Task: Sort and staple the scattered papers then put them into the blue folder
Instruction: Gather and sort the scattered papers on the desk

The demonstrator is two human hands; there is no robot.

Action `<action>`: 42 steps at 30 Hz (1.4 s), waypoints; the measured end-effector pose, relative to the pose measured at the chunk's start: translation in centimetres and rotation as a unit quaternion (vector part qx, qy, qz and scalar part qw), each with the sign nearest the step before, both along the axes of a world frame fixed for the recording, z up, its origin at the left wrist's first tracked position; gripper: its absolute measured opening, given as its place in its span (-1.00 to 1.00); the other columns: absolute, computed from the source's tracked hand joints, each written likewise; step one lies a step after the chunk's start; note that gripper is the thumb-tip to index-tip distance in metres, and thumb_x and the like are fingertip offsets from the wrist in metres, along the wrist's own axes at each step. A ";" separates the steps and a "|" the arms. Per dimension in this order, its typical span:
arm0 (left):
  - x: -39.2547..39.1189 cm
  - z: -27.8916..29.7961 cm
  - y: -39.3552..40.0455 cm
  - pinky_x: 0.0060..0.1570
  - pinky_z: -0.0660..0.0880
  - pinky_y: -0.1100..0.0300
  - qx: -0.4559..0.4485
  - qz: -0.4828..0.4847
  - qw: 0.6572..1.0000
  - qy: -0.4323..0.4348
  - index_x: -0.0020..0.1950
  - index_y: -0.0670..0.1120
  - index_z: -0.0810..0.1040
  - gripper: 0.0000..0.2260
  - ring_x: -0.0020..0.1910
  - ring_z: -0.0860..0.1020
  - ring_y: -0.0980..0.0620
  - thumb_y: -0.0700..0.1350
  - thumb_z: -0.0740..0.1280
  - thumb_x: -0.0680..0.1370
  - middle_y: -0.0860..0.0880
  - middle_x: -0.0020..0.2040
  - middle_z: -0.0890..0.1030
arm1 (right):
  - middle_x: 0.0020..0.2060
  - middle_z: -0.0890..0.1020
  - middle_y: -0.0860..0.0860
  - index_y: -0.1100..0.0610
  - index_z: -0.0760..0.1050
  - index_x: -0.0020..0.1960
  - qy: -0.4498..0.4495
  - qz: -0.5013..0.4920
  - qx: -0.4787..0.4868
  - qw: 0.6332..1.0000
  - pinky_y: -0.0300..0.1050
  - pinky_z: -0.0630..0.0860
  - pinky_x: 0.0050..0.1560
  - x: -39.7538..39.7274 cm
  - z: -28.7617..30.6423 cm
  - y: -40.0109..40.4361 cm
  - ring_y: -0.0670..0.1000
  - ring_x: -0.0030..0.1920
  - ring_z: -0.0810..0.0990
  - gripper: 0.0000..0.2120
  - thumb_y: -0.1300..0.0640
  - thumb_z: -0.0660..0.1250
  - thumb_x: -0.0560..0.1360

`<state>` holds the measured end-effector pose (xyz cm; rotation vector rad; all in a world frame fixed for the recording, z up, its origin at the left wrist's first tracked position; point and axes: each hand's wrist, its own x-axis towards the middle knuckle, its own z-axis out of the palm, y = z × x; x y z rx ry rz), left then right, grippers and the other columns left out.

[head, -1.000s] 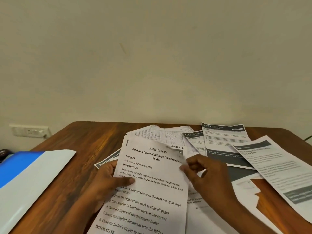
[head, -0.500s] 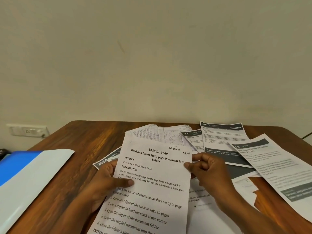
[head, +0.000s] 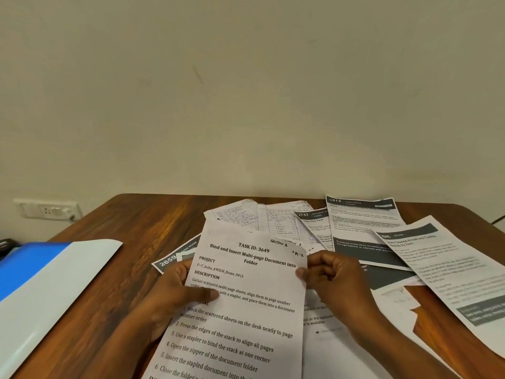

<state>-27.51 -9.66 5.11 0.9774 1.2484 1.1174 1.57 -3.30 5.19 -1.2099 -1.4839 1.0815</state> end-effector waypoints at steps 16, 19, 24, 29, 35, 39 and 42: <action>-0.2 -0.4 0.2 -0.04 0.71 -0.17 0.005 -0.003 1.000 -0.014 0.36 -0.22 0.56 -0.56 0.09 0.70 -0.37 -0.41 0.46 0.49 -0.31 0.18 0.70 | -0.32 0.74 0.02 0.07 0.68 -0.17 -0.017 -0.013 -0.006 1.000 -0.08 0.63 -0.19 -0.1 -0.8 0.5 -0.05 -0.36 0.68 -0.81 0.30 0.62 0.39; -0.1 -0.4 0.2 -0.07 0.72 -0.14 0.010 0.002 1.000 -0.015 0.34 -0.23 0.57 -0.58 0.08 0.71 -0.36 -0.42 0.45 0.49 -0.30 0.17 0.70 | -0.32 0.74 -0.03 0.05 0.71 -0.19 -0.033 0.002 -0.001 0.999 -0.17 0.60 -0.21 -0.1 -0.9 0.3 -0.13 -0.38 0.65 -0.83 0.27 0.64 0.39; -0.1 -0.6 0.3 -0.05 0.71 -0.18 0.005 0.010 1.000 -0.017 0.33 -0.23 0.57 -0.57 0.09 0.71 -0.37 -0.43 0.46 0.48 -0.30 0.17 0.70 | -0.36 0.71 -0.05 -0.02 0.74 -0.23 -0.061 0.024 0.043 0.997 -0.39 0.50 -0.31 0.0 -0.7 -0.1 -0.17 -0.41 0.61 -0.80 0.26 0.65 0.37; -0.1 -0.6 0.4 -0.13 0.72 -0.11 0.003 0.023 1.000 -0.006 0.31 -0.23 0.58 -0.59 0.04 0.72 -0.34 -0.44 0.45 0.48 -0.29 0.13 0.72 | -0.20 0.74 -0.16 -0.11 0.76 -0.24 -0.107 0.067 0.126 0.984 -0.38 0.49 -0.20 -0.1 -1.2 -0.2 -0.04 -0.18 0.69 -0.68 0.34 0.61 0.38; 0.0 -0.6 0.4 -0.16 0.72 -0.08 0.005 0.031 1.000 0.003 0.29 -0.25 0.57 -0.59 0.01 0.73 -0.33 -0.44 0.46 0.46 -0.30 0.09 0.73 | -0.18 0.74 -0.18 -0.08 0.77 -0.24 -0.112 0.077 0.134 0.982 -0.41 0.45 -0.23 -0.2 -1.1 -0.3 -0.02 -0.19 0.68 -0.67 0.37 0.61 0.36; -0.1 -0.6 0.4 -0.12 0.72 -0.12 0.004 0.027 1.000 0.002 0.31 -0.26 0.55 -0.58 0.03 0.72 -0.34 -0.44 0.46 0.46 -0.30 0.11 0.72 | -0.16 0.74 -0.18 -0.08 0.77 -0.24 -0.113 0.088 0.131 0.981 -0.44 0.43 -0.24 -0.4 -1.0 -0.5 -0.08 -0.17 0.69 -0.66 0.39 0.62 0.34; -0.2 -0.6 0.4 -0.06 0.71 -0.18 0.004 0.023 1.000 -0.003 0.33 -0.23 0.54 -0.56 0.06 0.71 -0.36 -0.44 0.46 0.47 -0.31 0.13 0.71 | -0.15 0.73 -0.18 -0.07 0.77 -0.24 -0.113 0.095 0.126 0.981 -0.45 0.43 -0.23 -0.4 -1.0 -0.6 -0.11 -0.12 0.70 -0.66 0.40 0.62 0.34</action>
